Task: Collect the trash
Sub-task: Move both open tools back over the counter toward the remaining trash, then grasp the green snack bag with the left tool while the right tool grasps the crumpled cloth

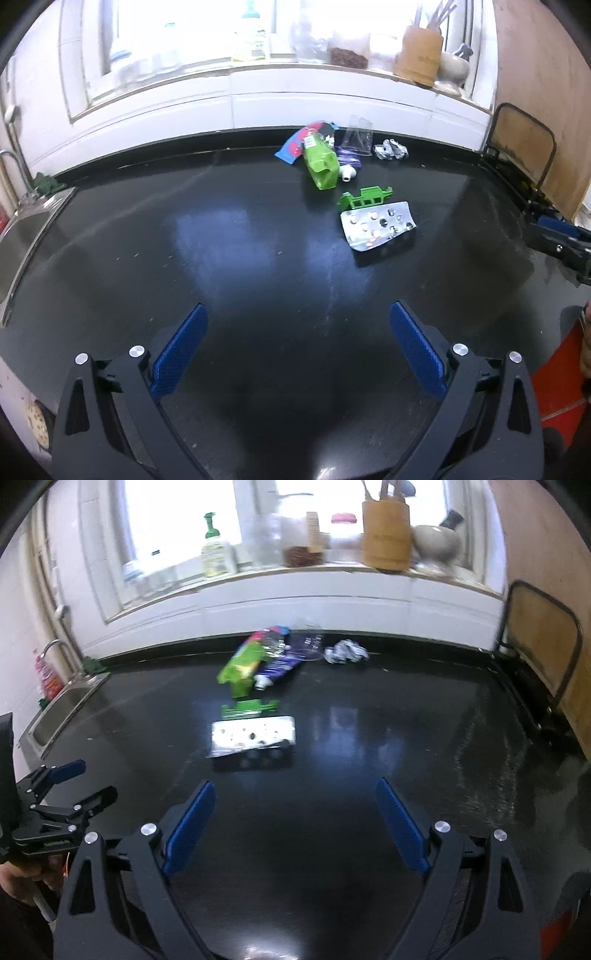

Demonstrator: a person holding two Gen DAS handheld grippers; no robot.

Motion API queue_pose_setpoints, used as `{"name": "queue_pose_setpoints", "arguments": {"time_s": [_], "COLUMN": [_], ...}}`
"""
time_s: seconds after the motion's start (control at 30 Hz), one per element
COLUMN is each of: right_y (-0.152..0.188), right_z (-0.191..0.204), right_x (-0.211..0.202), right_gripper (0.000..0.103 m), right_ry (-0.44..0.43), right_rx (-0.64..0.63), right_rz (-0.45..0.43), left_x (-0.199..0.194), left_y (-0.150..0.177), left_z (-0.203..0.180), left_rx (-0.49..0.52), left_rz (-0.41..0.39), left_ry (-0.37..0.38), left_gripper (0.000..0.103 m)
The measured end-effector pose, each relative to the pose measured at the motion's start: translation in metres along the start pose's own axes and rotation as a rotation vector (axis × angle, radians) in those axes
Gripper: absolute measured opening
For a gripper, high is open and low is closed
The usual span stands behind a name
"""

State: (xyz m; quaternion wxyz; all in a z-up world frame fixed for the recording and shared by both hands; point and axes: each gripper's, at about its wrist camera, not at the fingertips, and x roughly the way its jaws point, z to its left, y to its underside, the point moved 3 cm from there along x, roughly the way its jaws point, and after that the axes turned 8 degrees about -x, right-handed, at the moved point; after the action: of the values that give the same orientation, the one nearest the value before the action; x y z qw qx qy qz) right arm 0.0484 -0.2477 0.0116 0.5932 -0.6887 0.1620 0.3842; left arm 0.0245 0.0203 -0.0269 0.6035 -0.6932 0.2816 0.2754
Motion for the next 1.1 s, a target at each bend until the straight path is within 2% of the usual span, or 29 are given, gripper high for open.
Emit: {"name": "queue_pose_setpoints", "arguments": {"time_s": [0.2, 0.33, 0.47, 0.67, 0.83, 0.87, 0.97, 1.07, 1.1], "right_y": [-0.018, -0.045, -0.082, -0.137, -0.168, -0.172, -0.178, -0.184, -0.185], "right_z": [-0.012, -0.024, -0.040, -0.074, -0.104, -0.107, -0.110, -0.108, -0.108], "right_x": [0.033, 0.064, 0.100, 0.188, 0.271, 0.283, 0.301, 0.312, 0.313], "right_gripper": [0.085, 0.085, 0.085, 0.085, 0.085, 0.085, 0.085, 0.085, 0.083], "right_ry": [0.013, 0.022, 0.026, 0.059, 0.094, 0.086, 0.050, 0.050, 0.060], "right_rx": [-0.002, -0.021, -0.035, -0.023, 0.030, 0.040, 0.069, 0.051, 0.044], "right_rz": [0.027, 0.048, 0.055, 0.099, 0.167, 0.174, 0.180, 0.183, 0.182], "left_x": [0.031, 0.064, 0.116, 0.191, 0.225, 0.227, 0.230, 0.235, 0.236], "left_y": [-0.022, -0.056, -0.100, -0.149, -0.160, -0.163, -0.168, -0.170, -0.170], "left_z": [-0.009, -0.019, -0.027, -0.031, -0.030, -0.029, -0.028, -0.024, -0.022], "left_rx": [0.009, 0.020, 0.015, -0.016, -0.023, -0.035, -0.043, -0.060, -0.066], "left_rz": [0.039, 0.052, 0.088, 0.139, 0.170, 0.165, 0.158, 0.174, 0.182], "left_ry": [0.011, 0.029, 0.061, 0.070, 0.078, 0.107, 0.118, 0.136, 0.146], "left_gripper": [0.096, 0.096, 0.095, 0.095, 0.095, 0.095, 0.091, 0.067, 0.054]}}
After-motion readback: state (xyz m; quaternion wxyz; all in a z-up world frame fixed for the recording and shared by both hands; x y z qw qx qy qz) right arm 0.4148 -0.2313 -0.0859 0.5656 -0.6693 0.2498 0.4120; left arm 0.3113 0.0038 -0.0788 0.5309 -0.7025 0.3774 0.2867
